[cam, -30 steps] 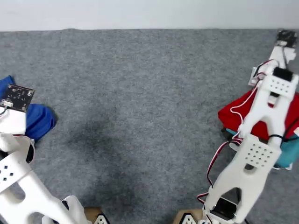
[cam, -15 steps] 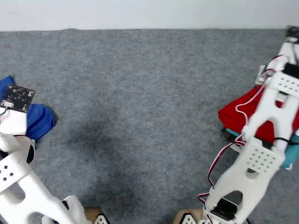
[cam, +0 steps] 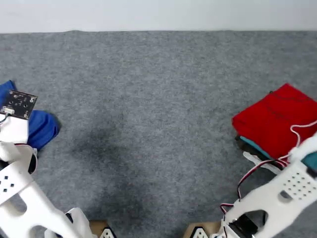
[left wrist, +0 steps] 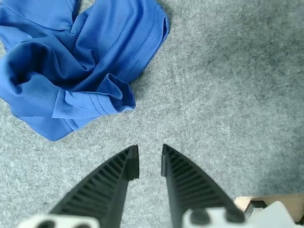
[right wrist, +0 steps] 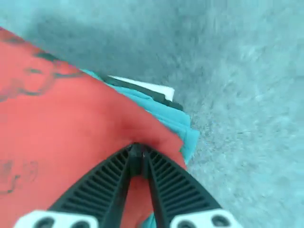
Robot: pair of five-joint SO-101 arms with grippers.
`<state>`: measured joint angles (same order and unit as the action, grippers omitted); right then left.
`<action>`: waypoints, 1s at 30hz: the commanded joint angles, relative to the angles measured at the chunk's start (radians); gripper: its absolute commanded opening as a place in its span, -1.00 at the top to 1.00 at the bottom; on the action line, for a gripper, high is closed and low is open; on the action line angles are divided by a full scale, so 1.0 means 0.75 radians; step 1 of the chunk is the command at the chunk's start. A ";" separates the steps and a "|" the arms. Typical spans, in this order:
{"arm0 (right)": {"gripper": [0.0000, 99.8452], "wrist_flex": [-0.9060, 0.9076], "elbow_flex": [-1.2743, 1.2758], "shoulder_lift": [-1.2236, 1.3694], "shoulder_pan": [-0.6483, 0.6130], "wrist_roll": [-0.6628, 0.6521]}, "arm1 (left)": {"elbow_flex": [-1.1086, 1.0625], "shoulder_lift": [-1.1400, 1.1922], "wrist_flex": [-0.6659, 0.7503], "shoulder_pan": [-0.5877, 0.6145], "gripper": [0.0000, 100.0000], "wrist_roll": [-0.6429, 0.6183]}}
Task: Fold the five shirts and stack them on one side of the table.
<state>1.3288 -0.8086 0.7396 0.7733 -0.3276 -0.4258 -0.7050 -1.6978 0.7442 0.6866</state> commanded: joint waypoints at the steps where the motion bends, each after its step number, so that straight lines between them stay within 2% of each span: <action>1: 0.98 -0.021 -0.123 0.026 0.024 -0.010 | 0.003 -0.027 -0.006 -0.006 0.83 0.004; 8: 0.98 0.377 -0.599 -0.048 -0.091 -0.006 | 0.003 -0.027 -0.006 -0.006 0.83 0.004; 12: 0.98 0.633 -0.745 -0.046 -0.161 -0.006 | 0.005 -0.027 -0.006 -0.006 0.83 0.004; 17: 0.98 0.625 -0.593 -0.044 -0.089 0.037 | 0.005 -0.027 -0.006 -0.006 0.83 0.004; 23: 0.98 0.617 -0.207 -0.042 -0.019 0.031 | 0.003 -0.027 -0.006 -0.006 0.83 0.006; 26: 0.98 0.539 -0.037 0.019 -0.021 0.039 | 0.003 -0.027 -0.006 -0.006 0.83 0.006; 30: 0.98 0.570 -0.096 0.026 -0.017 0.041 | 0.003 -0.027 -0.006 -0.008 0.83 0.006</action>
<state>1.7292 -0.8408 0.7856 0.7472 -0.3092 -0.4258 -0.7050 -1.6978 0.7442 0.6866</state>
